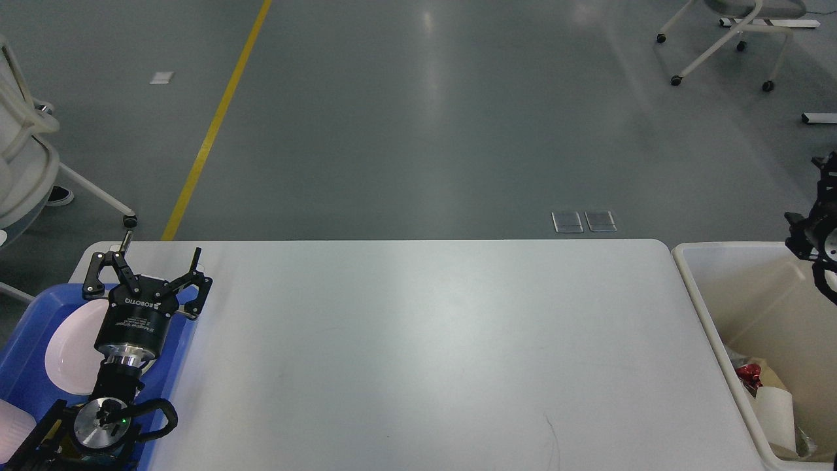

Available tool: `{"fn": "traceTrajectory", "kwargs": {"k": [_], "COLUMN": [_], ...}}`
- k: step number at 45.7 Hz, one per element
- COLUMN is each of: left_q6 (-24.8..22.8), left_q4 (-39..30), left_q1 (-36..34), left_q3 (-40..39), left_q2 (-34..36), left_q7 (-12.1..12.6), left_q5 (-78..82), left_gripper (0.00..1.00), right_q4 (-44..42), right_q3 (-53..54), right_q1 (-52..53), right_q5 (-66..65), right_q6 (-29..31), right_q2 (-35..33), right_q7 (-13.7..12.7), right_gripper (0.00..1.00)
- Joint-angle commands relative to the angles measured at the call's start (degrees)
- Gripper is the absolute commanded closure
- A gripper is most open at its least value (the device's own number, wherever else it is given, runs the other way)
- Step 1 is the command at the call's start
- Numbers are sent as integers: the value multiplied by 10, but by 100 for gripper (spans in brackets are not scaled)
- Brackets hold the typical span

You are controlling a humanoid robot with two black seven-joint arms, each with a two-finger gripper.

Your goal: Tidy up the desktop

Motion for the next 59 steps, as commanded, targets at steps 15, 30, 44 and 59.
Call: {"fn": "traceTrajectory", "kwargs": {"k": [15, 30, 44, 59], "left_q6": [0, 0, 0, 0], "left_q4": [0, 0, 0, 0], "left_q1": [0, 0, 0, 0], "left_q3": [0, 0, 0, 1], "left_q2": [0, 0, 0, 0], "left_q7": [0, 0, 0, 0], "left_q5": [0, 0, 0, 0], "left_gripper": [4, 4, 4, 4], "right_q4": [234, 306, 349, 348], "right_q3": [372, 519, 554, 550], "right_q1": [-198, -313, -385, -390], "right_q5": [-52, -279, -316, -315], "right_q6": [34, 71, 71, 71], "right_q2": [66, 195, 244, 244], "right_q7": [3, 89, 122, 122], "right_gripper": [0, 0, 0, 0]}}
